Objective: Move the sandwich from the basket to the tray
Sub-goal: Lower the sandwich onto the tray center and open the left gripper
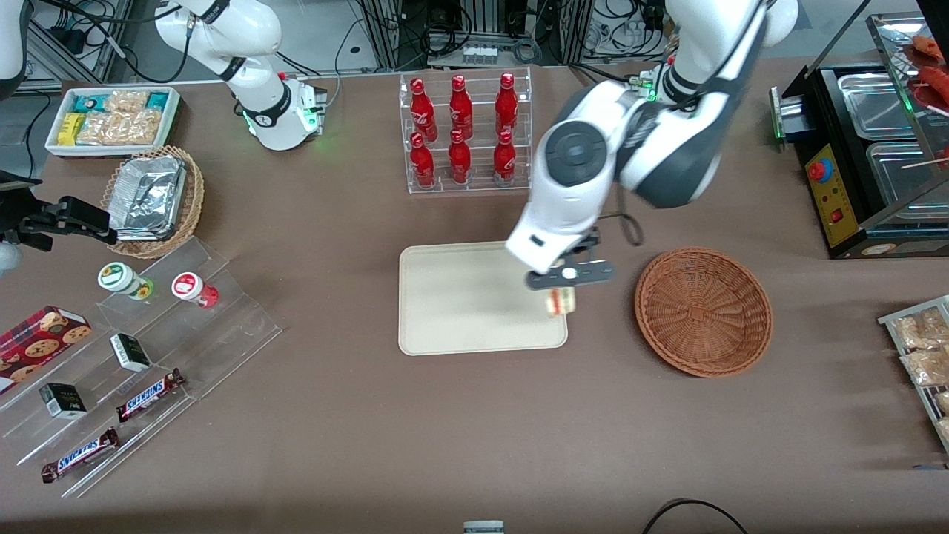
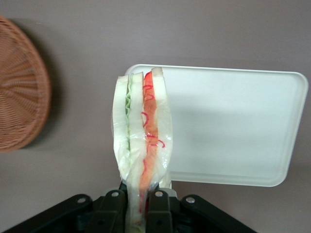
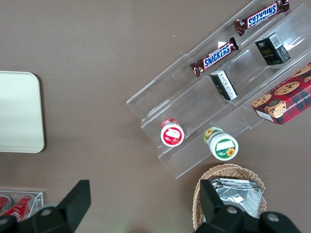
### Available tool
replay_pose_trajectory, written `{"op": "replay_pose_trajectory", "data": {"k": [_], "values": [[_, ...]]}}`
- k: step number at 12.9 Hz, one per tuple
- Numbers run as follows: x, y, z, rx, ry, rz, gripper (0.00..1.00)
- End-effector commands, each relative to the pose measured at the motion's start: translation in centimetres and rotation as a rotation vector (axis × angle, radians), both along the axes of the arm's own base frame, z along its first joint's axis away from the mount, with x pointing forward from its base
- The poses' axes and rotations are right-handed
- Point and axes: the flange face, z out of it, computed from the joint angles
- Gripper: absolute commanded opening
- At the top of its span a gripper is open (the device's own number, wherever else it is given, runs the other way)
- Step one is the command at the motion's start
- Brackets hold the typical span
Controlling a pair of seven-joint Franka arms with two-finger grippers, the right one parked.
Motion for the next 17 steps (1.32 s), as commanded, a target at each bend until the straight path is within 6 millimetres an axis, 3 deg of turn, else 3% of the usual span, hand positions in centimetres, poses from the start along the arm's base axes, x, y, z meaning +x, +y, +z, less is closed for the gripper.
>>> {"op": "replay_pose_trajectory", "data": {"k": [1, 3, 6, 9, 12, 17], "values": [[0.2, -3.7, -2.4, -0.025, -0.039, 0.021, 0.00], [-1.3, -6.7, -5.2, -0.016, -0.044, 0.011, 0.00], [-2.5, -9.2, -9.2, -0.008, -0.062, -0.006, 0.00], [-3.8, -10.6, -12.7, 0.043, -0.066, -0.038, 0.00], [-5.4, -10.9, -16.7, 0.010, -0.098, -0.028, 0.00], [-7.3, -10.7, -20.0, 0.034, -0.076, -0.045, 0.00]]}}
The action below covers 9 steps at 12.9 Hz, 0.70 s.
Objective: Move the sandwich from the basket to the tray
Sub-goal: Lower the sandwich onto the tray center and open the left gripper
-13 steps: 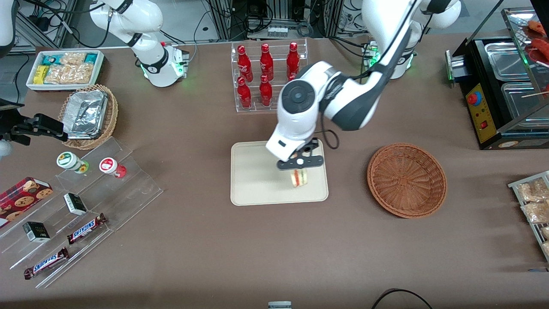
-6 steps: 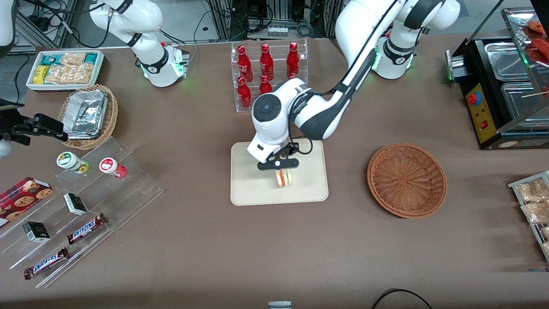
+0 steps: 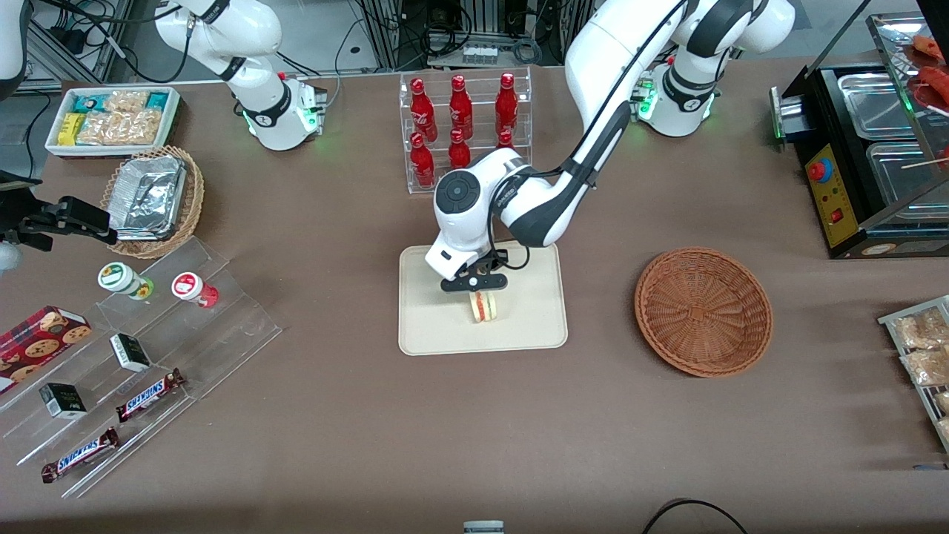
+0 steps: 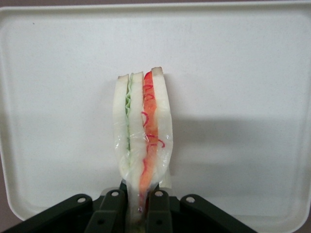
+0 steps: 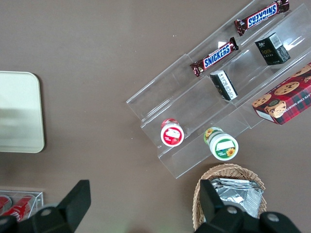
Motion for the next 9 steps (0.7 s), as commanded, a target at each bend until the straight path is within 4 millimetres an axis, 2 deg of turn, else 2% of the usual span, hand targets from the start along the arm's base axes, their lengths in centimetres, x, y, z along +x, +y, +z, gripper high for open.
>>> {"op": "replay_pose_trajectory", "data": {"k": [1, 2, 3, 4, 5, 7, 9], "values": [[-0.8, 0.1, -0.5, 0.015, -0.021, 0.003, 0.00], [-0.9, 0.0, -0.6, 0.013, -0.020, 0.003, 0.00], [-0.9, 0.1, -0.9, 0.017, -0.018, 0.002, 0.18], [-0.8, 0.1, -0.8, 0.018, -0.016, -0.005, 0.83], [-0.7, 0.2, -0.4, 0.018, -0.018, -0.003, 1.00], [-0.4, 0.6, 1.4, 0.039, -0.008, 0.012, 1.00], [0.2, 1.3, 5.1, 0.045, -0.009, 0.034, 1.00]]}}
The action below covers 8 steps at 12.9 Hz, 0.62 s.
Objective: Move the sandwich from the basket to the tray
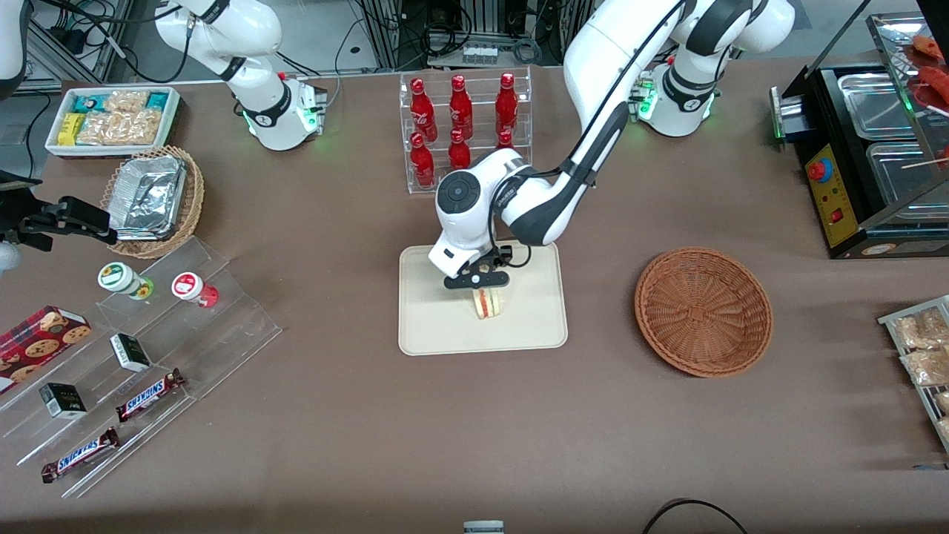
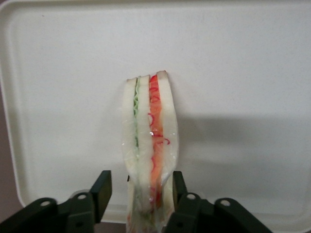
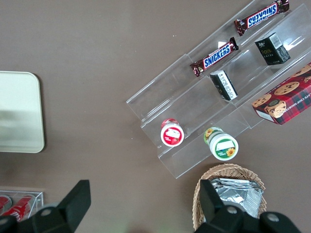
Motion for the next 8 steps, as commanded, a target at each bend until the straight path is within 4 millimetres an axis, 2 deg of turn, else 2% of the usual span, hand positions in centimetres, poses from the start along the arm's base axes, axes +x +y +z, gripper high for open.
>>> {"op": "replay_pose_trajectory", "data": {"k": [1, 3, 4, 8], "values": [[0.7, 1.3, 6.5, 0.011, -0.026, 0.039, 1.00], [2.8, 4.4, 11.4, -0.006, -0.038, 0.096, 1.00], [2.8, 5.4, 13.6, 0.000, -0.039, 0.104, 1.00], [5.4, 11.6, 21.0, 0.012, -0.042, 0.201, 1.00]]}}
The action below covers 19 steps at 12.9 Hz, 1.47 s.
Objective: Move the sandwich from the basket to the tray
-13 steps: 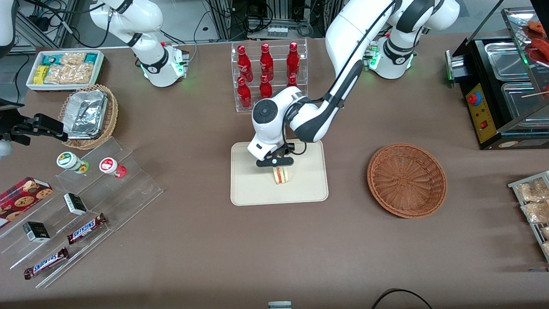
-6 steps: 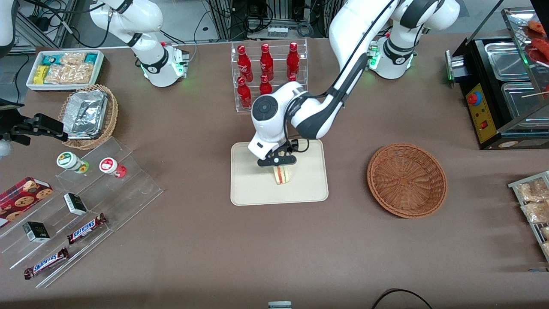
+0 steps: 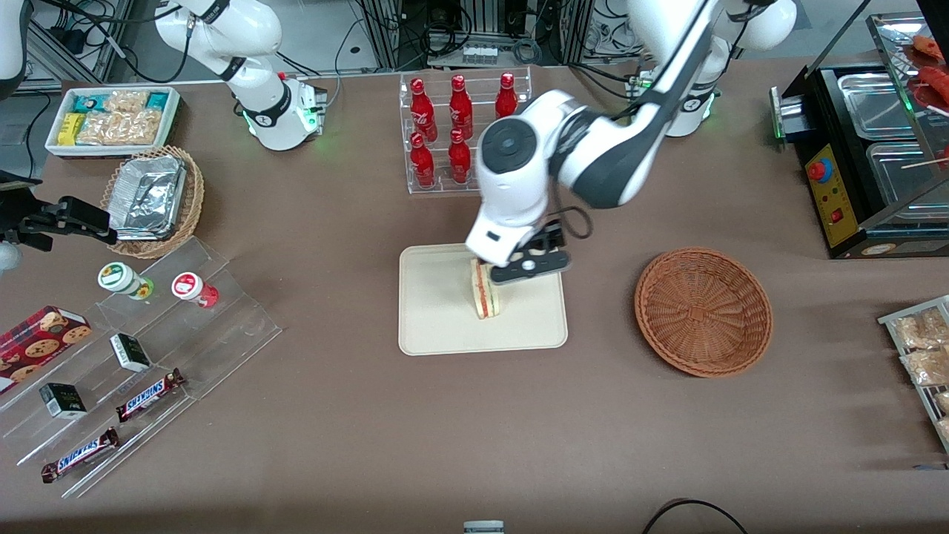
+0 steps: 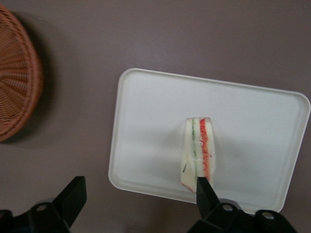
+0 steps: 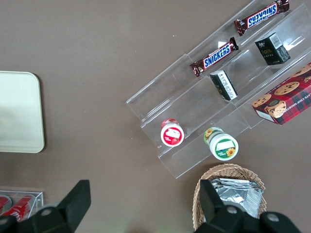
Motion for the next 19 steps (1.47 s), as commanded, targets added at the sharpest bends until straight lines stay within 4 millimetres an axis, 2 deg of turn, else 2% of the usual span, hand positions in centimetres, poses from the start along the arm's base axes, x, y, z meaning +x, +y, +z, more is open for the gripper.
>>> {"op": "replay_pose_trajectory", "data": {"k": [1, 3, 5, 9, 14, 15, 18, 19], "values": [[0.8, 3.8, 4.3, -0.003, 0.012, 0.062, 1.00], [1.9, 7.4, 7.2, -0.012, 0.024, 0.070, 1.00], [1.9, 10.2, 9.6, -0.011, 0.057, 0.025, 1.00], [3.0, 17.9, 12.8, 0.006, 0.117, -0.014, 1.00], [1.6, 25.2, 16.7, 0.005, 0.156, -0.073, 1.00], [1.5, 28.0, 17.6, -0.003, 0.153, -0.070, 1.00], [0.7, 32.4, 18.7, -0.015, 0.181, -0.124, 1.00], [0.1, 32.8, 18.9, -0.017, 0.179, -0.138, 1.00]]}}
